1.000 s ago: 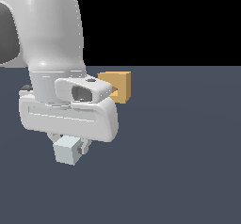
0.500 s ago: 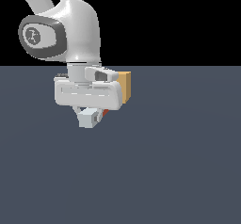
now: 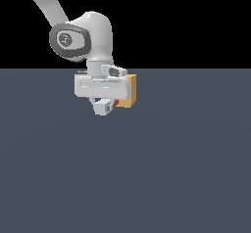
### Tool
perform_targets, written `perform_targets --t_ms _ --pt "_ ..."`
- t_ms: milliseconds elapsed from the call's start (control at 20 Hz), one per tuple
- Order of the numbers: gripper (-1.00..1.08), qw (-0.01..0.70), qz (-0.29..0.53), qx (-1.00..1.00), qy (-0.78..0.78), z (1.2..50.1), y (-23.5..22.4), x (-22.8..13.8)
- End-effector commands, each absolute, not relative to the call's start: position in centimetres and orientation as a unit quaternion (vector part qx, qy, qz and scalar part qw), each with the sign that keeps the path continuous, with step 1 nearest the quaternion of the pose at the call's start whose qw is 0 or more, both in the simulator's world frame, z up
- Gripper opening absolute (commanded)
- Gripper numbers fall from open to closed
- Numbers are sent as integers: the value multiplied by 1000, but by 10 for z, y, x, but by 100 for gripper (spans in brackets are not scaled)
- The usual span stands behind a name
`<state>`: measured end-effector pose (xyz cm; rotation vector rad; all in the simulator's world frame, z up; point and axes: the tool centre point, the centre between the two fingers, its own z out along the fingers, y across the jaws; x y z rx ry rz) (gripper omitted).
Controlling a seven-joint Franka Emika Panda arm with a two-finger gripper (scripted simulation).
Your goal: Insert the peg into the horizontal hole in a box.
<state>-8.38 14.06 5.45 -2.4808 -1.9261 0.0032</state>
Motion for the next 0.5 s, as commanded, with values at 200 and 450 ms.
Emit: perform_targets --t_ms 200,450 --pt "-100 0 0 -791 -612 60 178 -77" --pt "-100 0 0 -791 -612 61 187 -74"
